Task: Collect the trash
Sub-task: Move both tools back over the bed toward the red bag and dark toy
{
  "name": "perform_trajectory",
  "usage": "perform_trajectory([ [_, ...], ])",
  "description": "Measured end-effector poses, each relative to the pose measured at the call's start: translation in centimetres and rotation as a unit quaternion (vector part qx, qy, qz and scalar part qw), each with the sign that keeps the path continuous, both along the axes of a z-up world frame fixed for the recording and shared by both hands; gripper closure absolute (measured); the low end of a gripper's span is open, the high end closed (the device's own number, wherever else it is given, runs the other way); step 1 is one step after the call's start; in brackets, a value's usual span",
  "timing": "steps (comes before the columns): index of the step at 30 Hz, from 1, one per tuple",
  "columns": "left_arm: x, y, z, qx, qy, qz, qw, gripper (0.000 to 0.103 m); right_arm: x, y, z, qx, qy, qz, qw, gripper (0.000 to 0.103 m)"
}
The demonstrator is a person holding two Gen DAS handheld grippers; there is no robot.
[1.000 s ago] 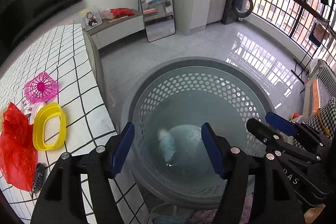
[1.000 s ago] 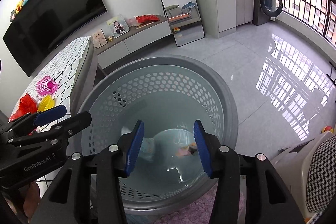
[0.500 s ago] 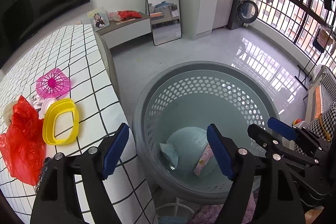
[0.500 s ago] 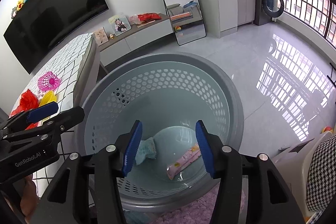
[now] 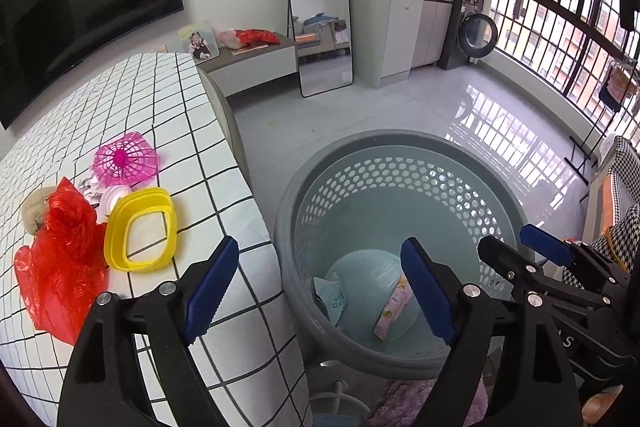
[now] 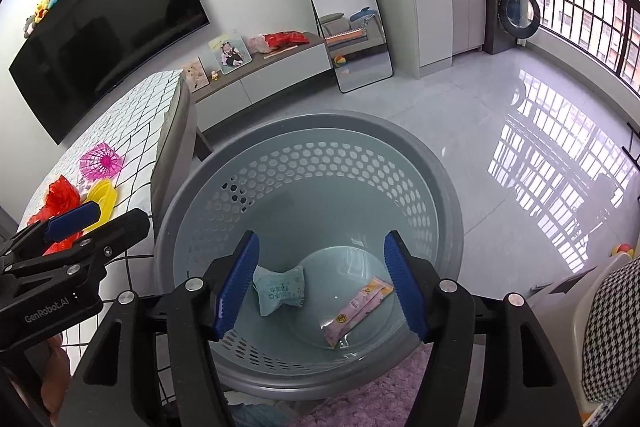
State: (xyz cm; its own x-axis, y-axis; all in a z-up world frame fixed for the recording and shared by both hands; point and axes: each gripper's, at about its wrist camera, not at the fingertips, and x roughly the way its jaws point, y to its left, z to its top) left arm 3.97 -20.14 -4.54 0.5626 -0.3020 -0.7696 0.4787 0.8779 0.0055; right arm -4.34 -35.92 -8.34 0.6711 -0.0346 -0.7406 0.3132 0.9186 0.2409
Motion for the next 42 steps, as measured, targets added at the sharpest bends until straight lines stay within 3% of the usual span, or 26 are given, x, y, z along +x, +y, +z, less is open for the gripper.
perform_trajectory([
  [9,-0.2,0.9,0.9,-0.001,-0.013,-0.007,0.9999,0.02,0.4,-0.5,0.2,0.025,-0.018,-0.014,0.999,0.039],
  [17,-0.8,2.8,2.3,0.001,-0.035,0.002,0.9994,0.02,1.3,0.5,1.8,0.017,-0.034,-0.02,0.999,0.039],
  [25,-2.3,5.3,4.6,-0.025,-0.066,0.001,0.9975,0.017,1.0,3.6,3.3,-0.002,-0.031,0.006,0.999,0.038],
  [33,-3.4,8.9,6.2,-0.039,-0.086,0.04,0.9947,0.017,1.3,7.4,4.5,-0.007,-0.049,0.045,0.998,0.037],
  [42,-4.5,15.3,6.9,-0.053,-0.101,0.102,0.9882,0.015,2.6,13.0,4.1,0.004,-0.036,0.103,0.994,0.037],
])
